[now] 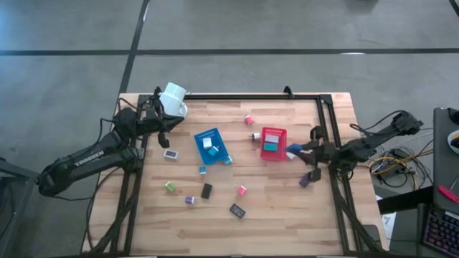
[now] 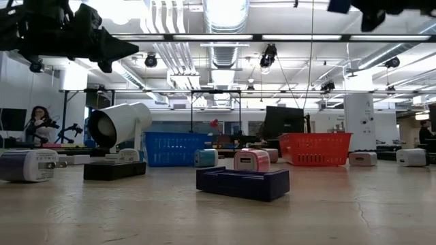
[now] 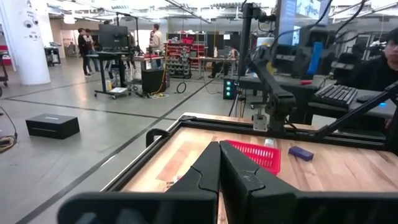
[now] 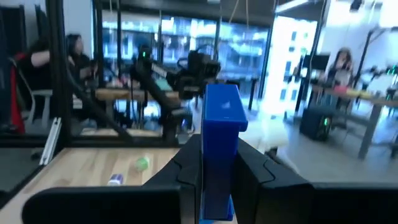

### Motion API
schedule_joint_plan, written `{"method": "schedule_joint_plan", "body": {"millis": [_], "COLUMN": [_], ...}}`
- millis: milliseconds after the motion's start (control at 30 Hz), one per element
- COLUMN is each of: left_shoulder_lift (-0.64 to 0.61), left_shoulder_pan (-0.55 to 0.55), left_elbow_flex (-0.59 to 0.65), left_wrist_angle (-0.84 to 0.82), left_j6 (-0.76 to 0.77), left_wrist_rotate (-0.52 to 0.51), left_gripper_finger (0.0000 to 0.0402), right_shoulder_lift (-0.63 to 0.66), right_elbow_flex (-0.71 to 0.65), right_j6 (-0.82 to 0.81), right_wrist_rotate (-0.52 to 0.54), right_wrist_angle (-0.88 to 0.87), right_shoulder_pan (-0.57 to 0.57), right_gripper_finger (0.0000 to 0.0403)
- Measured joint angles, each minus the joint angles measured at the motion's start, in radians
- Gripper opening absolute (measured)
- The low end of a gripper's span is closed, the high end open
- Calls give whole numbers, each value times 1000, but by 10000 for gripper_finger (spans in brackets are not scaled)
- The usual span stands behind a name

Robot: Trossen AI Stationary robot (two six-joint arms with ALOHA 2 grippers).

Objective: Pick & Place Office items
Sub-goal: Put the blue digital clock into the red bin

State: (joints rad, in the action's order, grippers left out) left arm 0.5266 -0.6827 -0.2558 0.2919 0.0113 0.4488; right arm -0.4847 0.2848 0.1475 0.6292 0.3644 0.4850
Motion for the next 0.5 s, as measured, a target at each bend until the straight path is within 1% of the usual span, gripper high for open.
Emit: {"method": "schedule_joint_plan", "body": {"millis": [100,233,500], "left_shoulder_lift": [0,0,0], "left_shoulder_pan": [0,0,0], "left_elbow_flex": [0,0,0], "left_wrist_angle": [0,0,-18], "left_j6": [-1,-25,-73], "left_wrist_rotate": [0,-2,-2], "left_gripper_finger": [9,9,9], "right_shoulder_lift": [119,261,454], "right_elbow_flex": [-86,-147,-275], "right_j6": [49,94,181], "right_wrist_rotate": [16,25,31], "right_wrist_angle": [29,42,34], "right_shoulder_pan": [-3,-5,-6], "right_gripper_finger": [42,42,45]}}
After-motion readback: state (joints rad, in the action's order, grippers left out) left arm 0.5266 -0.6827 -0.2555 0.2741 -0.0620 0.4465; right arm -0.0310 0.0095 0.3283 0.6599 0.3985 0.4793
